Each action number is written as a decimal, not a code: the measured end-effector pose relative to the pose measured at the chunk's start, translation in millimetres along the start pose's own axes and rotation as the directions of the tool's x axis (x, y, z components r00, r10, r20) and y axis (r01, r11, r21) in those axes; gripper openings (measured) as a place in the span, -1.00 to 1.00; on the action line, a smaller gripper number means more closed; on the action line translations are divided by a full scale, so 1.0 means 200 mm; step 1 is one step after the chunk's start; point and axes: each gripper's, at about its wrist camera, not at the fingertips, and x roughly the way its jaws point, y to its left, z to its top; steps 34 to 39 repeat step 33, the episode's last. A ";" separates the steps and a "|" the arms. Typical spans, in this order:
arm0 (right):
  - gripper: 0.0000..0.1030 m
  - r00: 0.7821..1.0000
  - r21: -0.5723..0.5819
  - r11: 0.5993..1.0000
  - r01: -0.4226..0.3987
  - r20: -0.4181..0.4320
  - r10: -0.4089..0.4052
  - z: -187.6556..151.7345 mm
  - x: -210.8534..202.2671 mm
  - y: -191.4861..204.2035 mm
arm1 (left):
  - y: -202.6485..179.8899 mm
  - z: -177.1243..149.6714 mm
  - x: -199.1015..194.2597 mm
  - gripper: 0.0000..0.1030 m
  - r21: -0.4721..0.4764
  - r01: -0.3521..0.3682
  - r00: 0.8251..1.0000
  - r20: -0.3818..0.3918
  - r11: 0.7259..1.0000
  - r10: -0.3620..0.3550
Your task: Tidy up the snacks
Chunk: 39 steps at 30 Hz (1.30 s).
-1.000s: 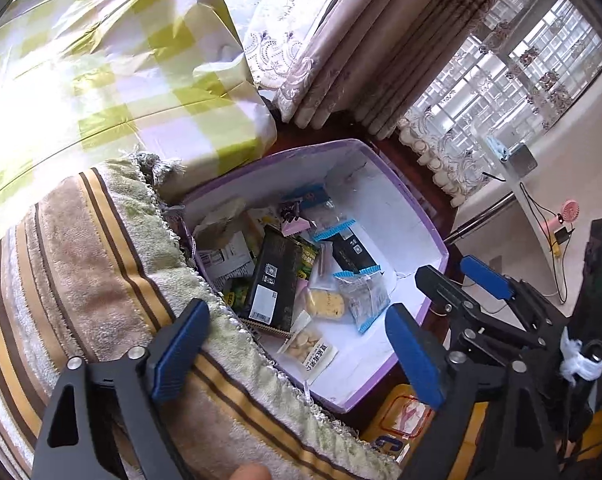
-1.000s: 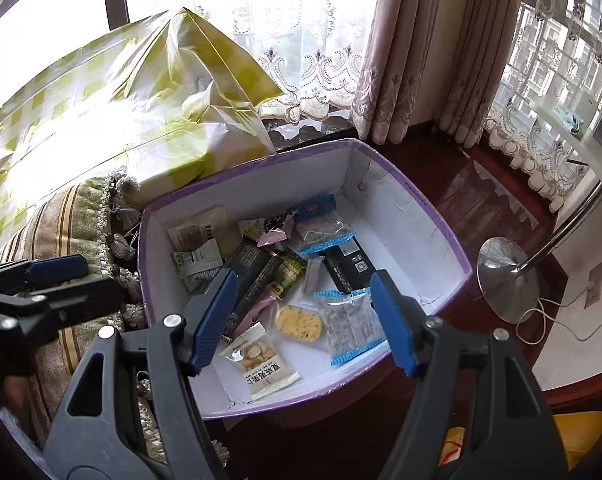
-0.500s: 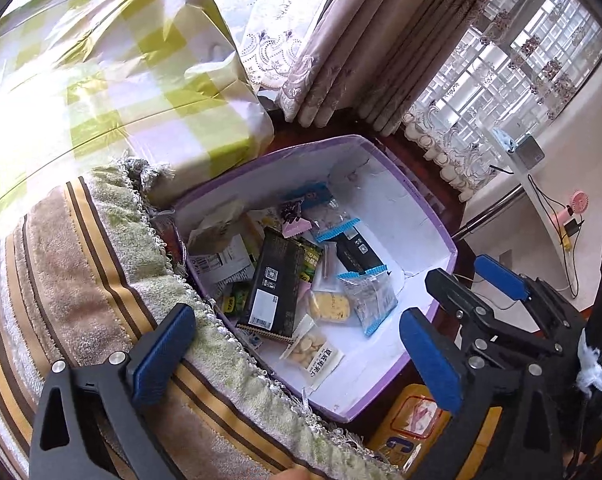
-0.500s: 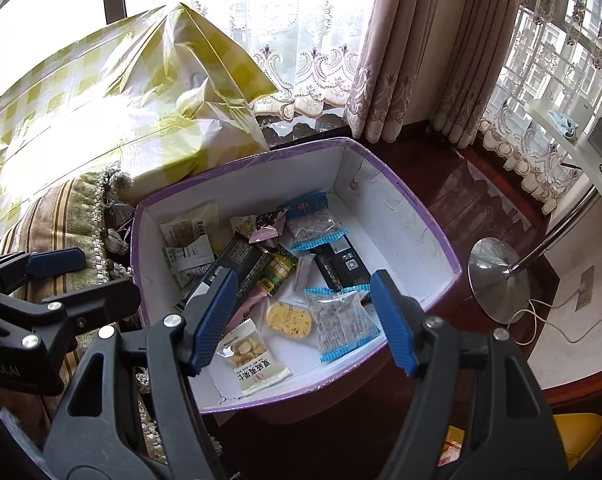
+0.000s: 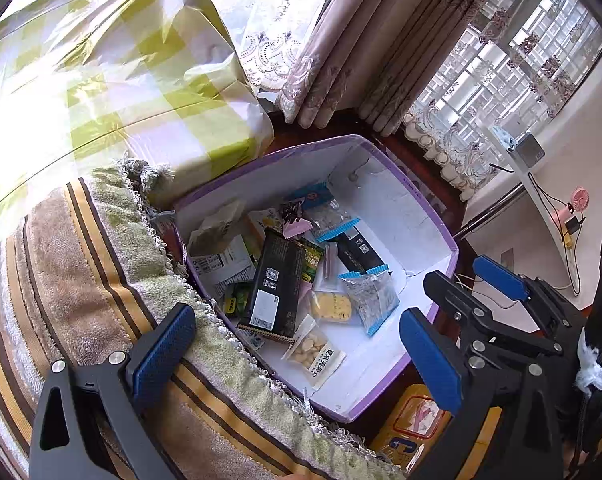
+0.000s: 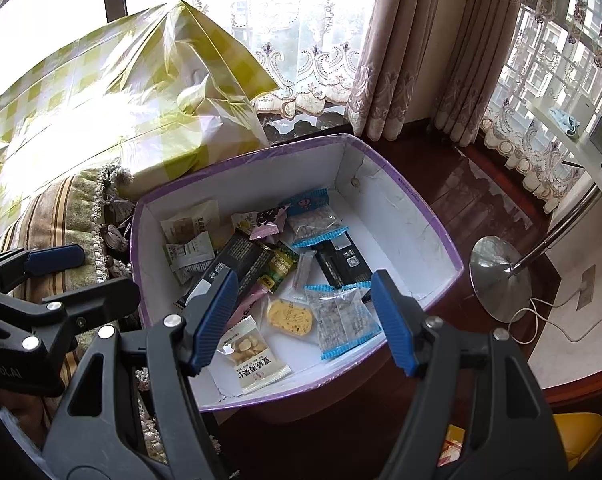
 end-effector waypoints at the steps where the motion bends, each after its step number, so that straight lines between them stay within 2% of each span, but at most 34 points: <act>1: 0.39 1.000 0.000 1.000 0.000 0.000 0.000 0.00 0.00 0.00 | 0.00 0.00 0.00 0.99 0.000 0.000 1.000 0.000 1.000 0.000; 39: 0.39 1.000 0.005 1.000 -0.003 -0.001 0.003 0.00 0.00 -0.01 | 0.01 0.00 -0.01 0.99 -0.009 0.014 1.000 0.010 1.000 -0.014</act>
